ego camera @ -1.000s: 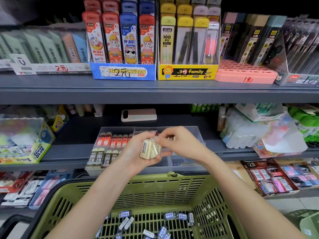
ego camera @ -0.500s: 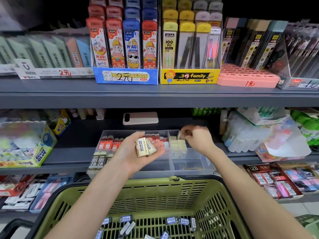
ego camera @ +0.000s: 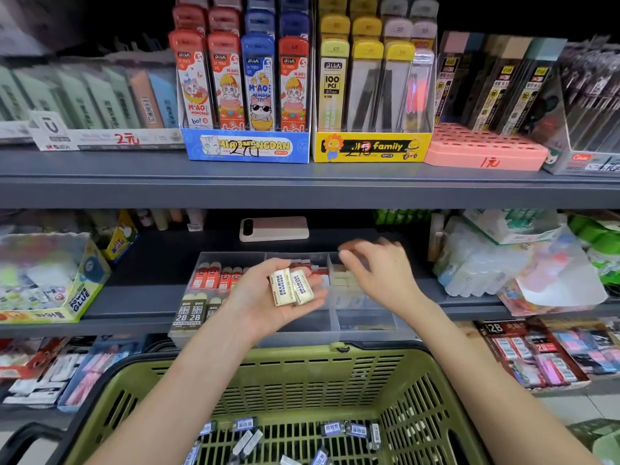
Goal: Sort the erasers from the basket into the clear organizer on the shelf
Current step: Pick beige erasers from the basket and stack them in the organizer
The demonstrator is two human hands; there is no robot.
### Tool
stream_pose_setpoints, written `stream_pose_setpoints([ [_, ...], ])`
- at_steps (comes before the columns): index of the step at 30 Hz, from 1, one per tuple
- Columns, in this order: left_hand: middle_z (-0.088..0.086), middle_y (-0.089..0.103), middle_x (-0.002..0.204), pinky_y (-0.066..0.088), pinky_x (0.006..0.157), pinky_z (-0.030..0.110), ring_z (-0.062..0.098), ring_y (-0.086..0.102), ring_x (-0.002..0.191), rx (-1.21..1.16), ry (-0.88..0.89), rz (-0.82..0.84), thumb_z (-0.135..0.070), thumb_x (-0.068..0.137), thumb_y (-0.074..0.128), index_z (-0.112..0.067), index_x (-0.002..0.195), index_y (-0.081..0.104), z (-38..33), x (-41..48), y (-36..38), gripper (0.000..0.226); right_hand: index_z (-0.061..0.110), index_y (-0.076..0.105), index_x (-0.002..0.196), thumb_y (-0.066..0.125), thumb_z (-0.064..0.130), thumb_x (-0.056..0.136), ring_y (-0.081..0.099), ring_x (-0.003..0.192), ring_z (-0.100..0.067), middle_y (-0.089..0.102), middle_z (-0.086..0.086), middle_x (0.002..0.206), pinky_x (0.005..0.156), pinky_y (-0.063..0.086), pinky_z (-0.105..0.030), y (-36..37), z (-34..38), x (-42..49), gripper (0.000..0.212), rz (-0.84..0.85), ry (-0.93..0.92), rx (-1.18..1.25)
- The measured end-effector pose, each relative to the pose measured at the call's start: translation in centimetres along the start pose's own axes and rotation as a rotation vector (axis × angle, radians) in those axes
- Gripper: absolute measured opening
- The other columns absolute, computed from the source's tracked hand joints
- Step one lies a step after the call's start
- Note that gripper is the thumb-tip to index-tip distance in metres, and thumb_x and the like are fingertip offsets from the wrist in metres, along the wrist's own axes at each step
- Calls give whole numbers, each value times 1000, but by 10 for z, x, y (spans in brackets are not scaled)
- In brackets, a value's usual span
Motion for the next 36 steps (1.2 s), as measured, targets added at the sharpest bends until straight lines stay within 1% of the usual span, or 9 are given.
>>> stream_pose_setpoints([
  [2,35,59,118,45,94,57,48,58,111,13,-7,32,-14,91,48,10,126,50,3,0,4,43,25,64,117,50,36,94,55,94,-23,69,4,101,88,38,-38,-12,29,-7,30,75,-103,208],
  [6,27,59,120,52,88,54,39,55,119,46,0,104,-11,77,55,6,122,53,7,-1,14,48,26,57,126,56,36,90,43,98,-17,56,3,107,88,33,-34,-11,62,-20,37,307,-283,88],
  [12,37,57,119,48,93,54,47,58,111,-2,-24,66,-10,86,50,10,121,51,9,-1,13,40,24,63,86,77,20,73,55,76,-9,64,7,82,70,42,-21,-33,16,-12,19,185,23,508],
  [17,26,63,95,54,58,31,32,61,80,0,-31,-79,-20,93,46,8,101,58,3,-3,-2,31,24,70,96,74,28,76,58,94,-23,70,1,92,84,46,-34,-32,-52,-2,21,69,243,17],
  [20,19,54,87,46,60,29,27,53,73,-18,-54,-85,-20,91,47,5,95,54,4,-6,-5,26,29,71,99,72,38,76,53,105,-27,71,5,95,90,38,-35,-15,-58,-5,24,106,180,-154],
  [23,21,56,91,56,62,35,31,57,79,-30,-58,-48,-8,91,42,6,100,52,4,-8,-2,19,35,68,97,64,46,82,53,101,-18,70,12,91,88,28,-32,1,-55,-8,19,201,93,-142],
  [27,30,60,99,57,67,50,39,65,82,12,-24,-18,15,91,35,12,109,53,3,-7,-2,26,36,66,101,46,35,95,52,105,-16,68,11,102,94,24,-34,15,-54,-11,20,356,21,-156],
  [31,24,71,89,60,64,45,36,71,82,166,62,-4,21,88,40,4,109,60,4,-5,-1,34,33,64,105,35,32,99,50,107,-18,66,9,110,96,24,-37,22,-56,-13,30,456,20,-155],
  [36,19,72,96,60,70,39,29,71,85,437,226,-26,15,81,59,2,104,62,3,-3,1,26,26,67,101,35,37,99,52,99,-21,68,4,93,89,27,-33,3,-43,-18,34,242,-3,-149],
])
Point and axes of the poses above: each hand's wrist, its own x-axis towards the middle knuckle, its own y-axis out of the palm, z = x × y, the point moved 6 cm from there along x, towards the middle knuckle
